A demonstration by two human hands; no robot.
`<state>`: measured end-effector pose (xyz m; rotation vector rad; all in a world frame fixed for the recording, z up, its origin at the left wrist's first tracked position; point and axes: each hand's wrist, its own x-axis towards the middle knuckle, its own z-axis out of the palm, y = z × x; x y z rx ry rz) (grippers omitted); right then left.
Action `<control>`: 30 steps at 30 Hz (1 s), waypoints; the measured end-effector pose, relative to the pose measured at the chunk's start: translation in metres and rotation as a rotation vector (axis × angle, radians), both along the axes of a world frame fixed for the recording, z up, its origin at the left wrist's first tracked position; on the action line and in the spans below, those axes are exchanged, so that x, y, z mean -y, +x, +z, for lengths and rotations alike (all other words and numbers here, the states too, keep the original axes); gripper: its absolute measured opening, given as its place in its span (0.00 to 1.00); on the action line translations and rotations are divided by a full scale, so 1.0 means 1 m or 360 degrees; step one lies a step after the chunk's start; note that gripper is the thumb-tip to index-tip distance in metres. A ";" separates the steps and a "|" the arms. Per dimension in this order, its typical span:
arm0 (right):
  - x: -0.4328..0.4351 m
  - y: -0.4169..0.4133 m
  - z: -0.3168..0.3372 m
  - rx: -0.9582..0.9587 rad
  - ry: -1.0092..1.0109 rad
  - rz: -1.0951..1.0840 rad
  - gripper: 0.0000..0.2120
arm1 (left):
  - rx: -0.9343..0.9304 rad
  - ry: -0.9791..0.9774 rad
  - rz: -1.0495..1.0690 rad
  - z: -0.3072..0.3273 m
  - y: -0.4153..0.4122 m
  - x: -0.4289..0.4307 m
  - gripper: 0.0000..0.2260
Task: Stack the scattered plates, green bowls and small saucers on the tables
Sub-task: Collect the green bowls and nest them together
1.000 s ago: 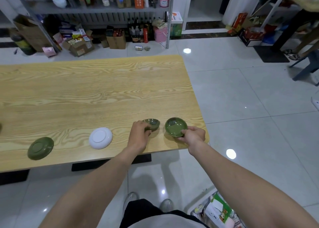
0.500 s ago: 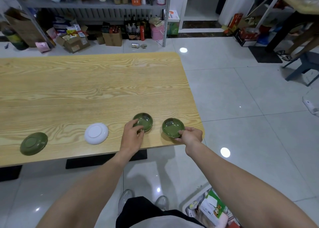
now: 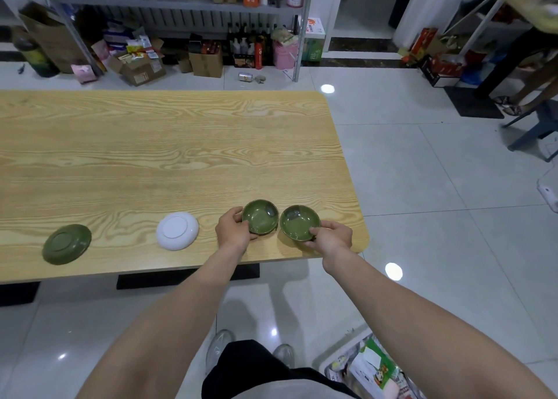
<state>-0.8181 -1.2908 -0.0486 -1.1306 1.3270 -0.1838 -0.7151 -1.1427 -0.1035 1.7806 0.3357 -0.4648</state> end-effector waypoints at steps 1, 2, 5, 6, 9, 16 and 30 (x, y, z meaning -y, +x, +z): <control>-0.001 0.001 0.001 0.0006 0.0002 0.0004 0.12 | -0.0015 -0.0034 0.0010 0.000 0.001 0.000 0.20; -0.003 0.002 0.002 0.0012 0.0004 0.0007 0.12 | -0.0025 -0.0062 0.0017 0.001 0.001 -0.001 0.20; -0.005 0.006 0.006 0.0042 0.0002 0.0026 0.11 | -0.0069 -0.0141 0.0057 0.005 0.001 -0.007 0.20; -0.006 0.007 0.008 0.0060 -0.0004 0.0034 0.11 | -0.0069 -0.0162 0.0066 0.008 0.000 -0.009 0.20; -0.009 0.012 0.013 0.0107 -0.0018 0.0069 0.11 | -0.0027 -0.0210 0.0097 0.017 0.001 -0.019 0.19; -0.027 0.022 0.038 0.0349 0.0060 0.0104 0.13 | 0.0182 -0.0233 0.0198 0.058 -0.006 -0.059 0.18; -0.115 0.032 0.077 0.0550 0.0234 0.0405 0.14 | 0.0249 -0.0174 0.0539 0.101 -0.025 -0.159 0.18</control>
